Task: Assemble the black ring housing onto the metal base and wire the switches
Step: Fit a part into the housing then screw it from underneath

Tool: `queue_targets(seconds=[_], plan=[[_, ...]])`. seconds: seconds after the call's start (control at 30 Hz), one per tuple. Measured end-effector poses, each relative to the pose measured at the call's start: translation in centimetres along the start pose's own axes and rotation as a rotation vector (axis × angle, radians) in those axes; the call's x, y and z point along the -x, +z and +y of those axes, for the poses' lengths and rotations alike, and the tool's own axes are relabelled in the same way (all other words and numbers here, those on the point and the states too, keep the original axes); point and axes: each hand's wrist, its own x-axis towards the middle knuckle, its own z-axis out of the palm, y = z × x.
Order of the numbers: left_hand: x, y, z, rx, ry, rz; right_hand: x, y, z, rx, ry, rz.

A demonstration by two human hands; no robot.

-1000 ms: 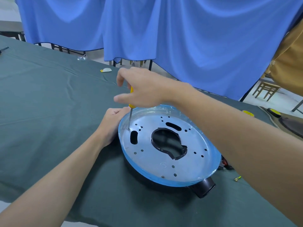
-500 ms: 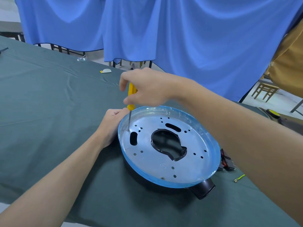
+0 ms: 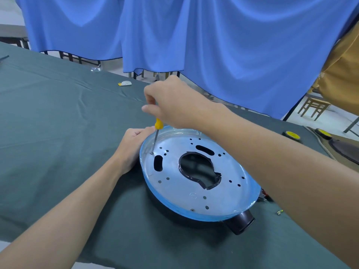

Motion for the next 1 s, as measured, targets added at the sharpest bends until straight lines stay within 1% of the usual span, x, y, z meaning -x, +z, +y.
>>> queue_targets(seconds=[0.07, 0.13, 0.17, 0.2, 0.23, 0.3, 0.4, 0.43, 0.5, 0.57, 0.63, 0.7, 0.8, 0.9, 0.93, 1.0], plan=[[0.0, 0.0, 0.0, -0.005, -0.008, 0.001, 0.2, -0.3, -0.1, -0.060, 0.043, -0.126], [0.0, -0.1, -0.1, -0.010, -0.002, 0.006, 0.5, -1.5, 0.1, -0.193, 0.041, -0.249], [-0.1, -0.1, -0.2, -0.011, 0.005, 0.010, 0.7, -2.1, 0.2, -0.234, 0.026, -0.285], [-0.1, -0.1, -0.2, -0.013, 0.008, 0.012, 0.7, -2.5, 0.2, -0.241, 0.007, -0.288], [-0.1, -0.2, -0.2, -0.016, 0.007, 0.013, 0.7, -2.6, 0.2, -0.213, -0.019, -0.252], [-0.2, -0.2, -0.2, -0.021, -0.002, 0.013, 0.4, -2.1, -0.2, -0.116, -0.045, -0.138], [-0.1, -0.3, -0.2, -0.021, -0.012, 0.019, 0.0, -0.7, -0.6, -0.007, 0.026, -0.055], [-0.1, -0.3, -0.2, -0.021, -0.011, 0.017, 0.0, -0.6, -0.6, 0.019, 0.051, -0.060], [0.0, -0.2, -0.2, -0.022, -0.001, 0.018, 0.1, -1.2, -0.5, 0.014, 0.064, -0.150], [-0.1, -0.2, -0.3, -0.017, 0.004, 0.022, 0.1, -1.7, -0.5, -0.004, 0.008, -0.223], [-0.3, -0.2, -0.4, -0.008, 0.001, 0.018, 0.1, -1.7, -0.5, -0.036, -0.027, -0.188], [-0.3, -0.3, -0.5, -0.006, -0.005, 0.013, 0.0, -1.2, -0.7, -0.061, -0.002, -0.141], [-0.3, -0.4, -0.7, 0.007, 0.004, 0.006, -0.4, -0.7, -0.5, 0.025, 0.070, -0.174], [-0.3, -0.3, -0.6, 0.021, 0.016, 0.002, -0.4, -1.5, -0.4, 0.025, 0.011, -0.241], [-0.3, -0.3, -0.5, 0.025, 0.014, 0.002, -0.3, -1.6, -0.5, 0.014, -0.011, -0.232], [-0.3, -0.4, -0.4, 0.036, 0.007, -0.002, -0.1, -1.3, -0.6, 0.030, -0.021, -0.156]])
